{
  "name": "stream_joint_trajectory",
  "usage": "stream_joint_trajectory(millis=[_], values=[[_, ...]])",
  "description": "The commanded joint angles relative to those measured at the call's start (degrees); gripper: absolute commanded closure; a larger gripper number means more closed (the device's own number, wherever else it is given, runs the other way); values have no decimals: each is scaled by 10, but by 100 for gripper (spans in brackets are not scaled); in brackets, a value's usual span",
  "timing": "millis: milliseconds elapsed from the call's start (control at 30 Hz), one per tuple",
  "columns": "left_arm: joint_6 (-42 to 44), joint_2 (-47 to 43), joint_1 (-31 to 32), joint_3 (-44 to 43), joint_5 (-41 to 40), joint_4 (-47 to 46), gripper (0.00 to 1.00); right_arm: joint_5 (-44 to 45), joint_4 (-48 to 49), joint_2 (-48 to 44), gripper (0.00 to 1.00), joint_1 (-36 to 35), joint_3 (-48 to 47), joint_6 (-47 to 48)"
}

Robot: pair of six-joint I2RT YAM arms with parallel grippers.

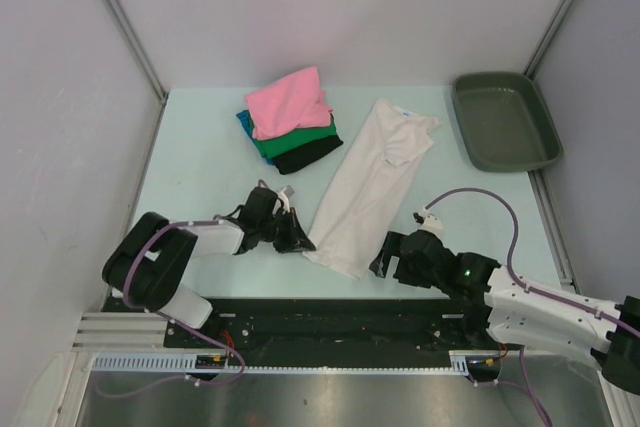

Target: Fold and stack the t-shirts

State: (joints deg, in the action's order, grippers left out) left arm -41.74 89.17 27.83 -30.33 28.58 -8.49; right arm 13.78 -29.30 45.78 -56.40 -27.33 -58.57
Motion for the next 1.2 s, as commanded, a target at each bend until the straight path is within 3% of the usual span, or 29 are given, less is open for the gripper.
stream_joint_trajectory(millis=[0,233,533,567,933,1033,1167], values=[[-40,-44,54,57,-71,39,100,19,80,21,6,-22,43,-75],[-127,-57,157,83,-111,-17,100,0,124,-4,13,-34,112,-163],[-151,-3,212,39,-120,-47,100,14,78,-78,31,-64,154,-226],[-152,-3,213,36,-122,-43,100,15,75,-78,38,-64,156,-227],[-173,-50,260,38,-124,-47,100,56,60,-62,80,-64,161,-215],[-185,-66,275,48,-130,-56,100,69,46,-62,99,-57,158,-207],[-196,-89,294,61,-146,-63,99,85,-10,-79,100,-62,142,-204]])
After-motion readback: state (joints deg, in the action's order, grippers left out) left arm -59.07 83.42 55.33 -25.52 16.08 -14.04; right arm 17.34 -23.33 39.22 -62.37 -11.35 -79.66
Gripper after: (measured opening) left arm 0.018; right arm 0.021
